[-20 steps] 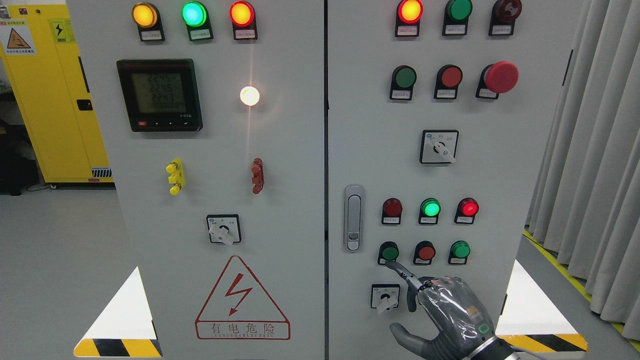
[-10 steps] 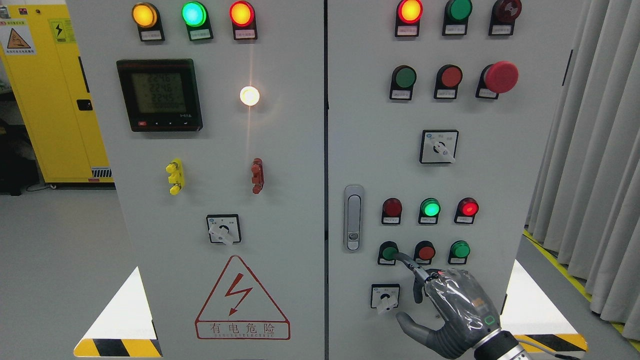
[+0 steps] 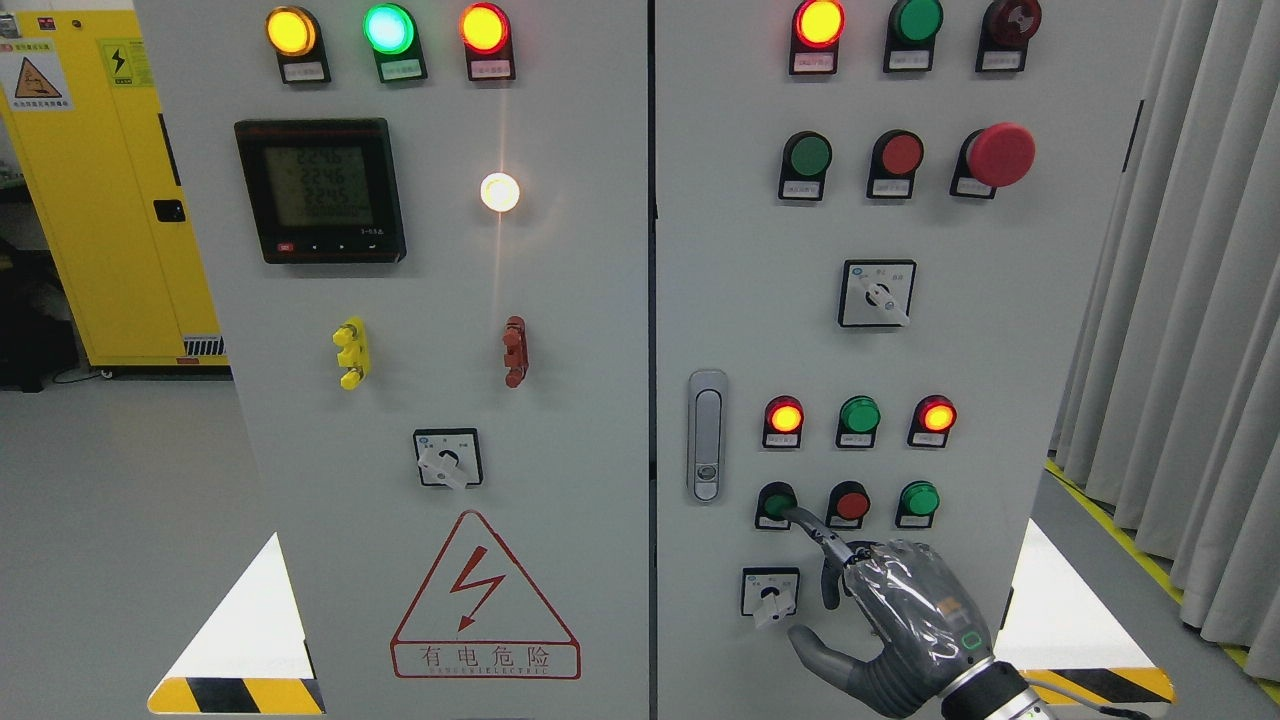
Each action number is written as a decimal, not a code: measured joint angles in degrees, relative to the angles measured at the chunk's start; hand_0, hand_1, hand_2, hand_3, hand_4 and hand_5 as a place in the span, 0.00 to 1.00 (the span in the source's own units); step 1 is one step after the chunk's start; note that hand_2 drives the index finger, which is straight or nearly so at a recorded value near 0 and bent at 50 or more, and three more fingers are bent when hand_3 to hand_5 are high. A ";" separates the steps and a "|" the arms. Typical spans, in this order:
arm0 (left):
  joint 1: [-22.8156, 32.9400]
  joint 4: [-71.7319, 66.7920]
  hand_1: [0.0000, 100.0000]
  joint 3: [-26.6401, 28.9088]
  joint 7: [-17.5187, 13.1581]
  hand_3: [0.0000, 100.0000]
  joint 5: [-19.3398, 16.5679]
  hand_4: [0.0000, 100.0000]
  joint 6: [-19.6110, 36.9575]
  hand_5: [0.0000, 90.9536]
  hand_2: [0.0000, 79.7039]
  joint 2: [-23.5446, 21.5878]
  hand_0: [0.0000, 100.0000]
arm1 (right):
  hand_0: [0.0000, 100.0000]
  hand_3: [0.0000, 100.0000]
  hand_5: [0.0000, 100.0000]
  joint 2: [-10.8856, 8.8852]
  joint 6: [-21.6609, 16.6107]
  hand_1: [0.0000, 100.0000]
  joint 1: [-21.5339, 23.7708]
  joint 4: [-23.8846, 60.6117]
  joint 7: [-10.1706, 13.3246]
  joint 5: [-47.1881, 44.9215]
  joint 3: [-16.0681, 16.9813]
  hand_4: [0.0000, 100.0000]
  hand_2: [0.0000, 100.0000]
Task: Press green start button
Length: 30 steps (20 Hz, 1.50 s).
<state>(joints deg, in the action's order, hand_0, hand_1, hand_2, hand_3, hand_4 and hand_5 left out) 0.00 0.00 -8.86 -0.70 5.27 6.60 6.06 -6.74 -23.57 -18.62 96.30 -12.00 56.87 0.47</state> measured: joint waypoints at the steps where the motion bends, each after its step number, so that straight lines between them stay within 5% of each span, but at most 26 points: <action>1: 0.00 0.00 0.56 0.00 0.00 0.00 0.00 0.00 0.00 0.00 0.00 0.00 0.12 | 0.43 0.73 0.80 0.00 0.07 0.73 -0.06 -0.09 0.08 -0.02 -0.05 0.78 0.00; 15: 0.00 0.00 0.56 -0.01 0.00 0.00 0.00 0.00 0.00 0.00 0.00 0.00 0.12 | 0.45 0.72 0.79 0.15 0.80 0.73 0.49 0.55 0.27 -2.24 0.46 0.76 0.00; 22: 0.00 0.00 0.56 0.00 0.00 0.00 0.00 0.00 0.00 0.00 0.00 0.00 0.12 | 0.50 0.75 0.65 0.37 0.88 0.73 2.68 3.31 0.27 -8.45 0.90 0.75 0.00; 24: 0.00 0.00 0.56 0.00 0.00 0.00 0.00 0.00 0.00 0.00 0.00 0.00 0.12 | 0.51 0.67 0.55 0.44 0.66 0.72 3.91 4.15 0.35 -11.44 0.69 0.65 0.00; 26: 0.00 0.00 0.56 -0.01 0.00 0.00 0.00 0.00 0.00 0.00 0.00 0.00 0.12 | 0.51 0.46 0.39 0.50 0.50 0.68 5.51 4.97 0.51 -16.00 0.49 0.45 0.00; 30: 0.00 0.00 0.56 0.00 0.00 0.00 0.00 0.00 0.00 0.00 0.00 0.00 0.12 | 0.46 0.26 0.22 0.57 0.46 0.63 8.47 6.55 0.04 -26.43 0.21 0.27 0.00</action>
<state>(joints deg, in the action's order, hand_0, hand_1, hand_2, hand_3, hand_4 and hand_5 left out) 0.00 0.00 -8.85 -0.70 5.27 6.60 6.06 -6.16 -23.11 -10.16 102.84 -11.96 30.45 0.68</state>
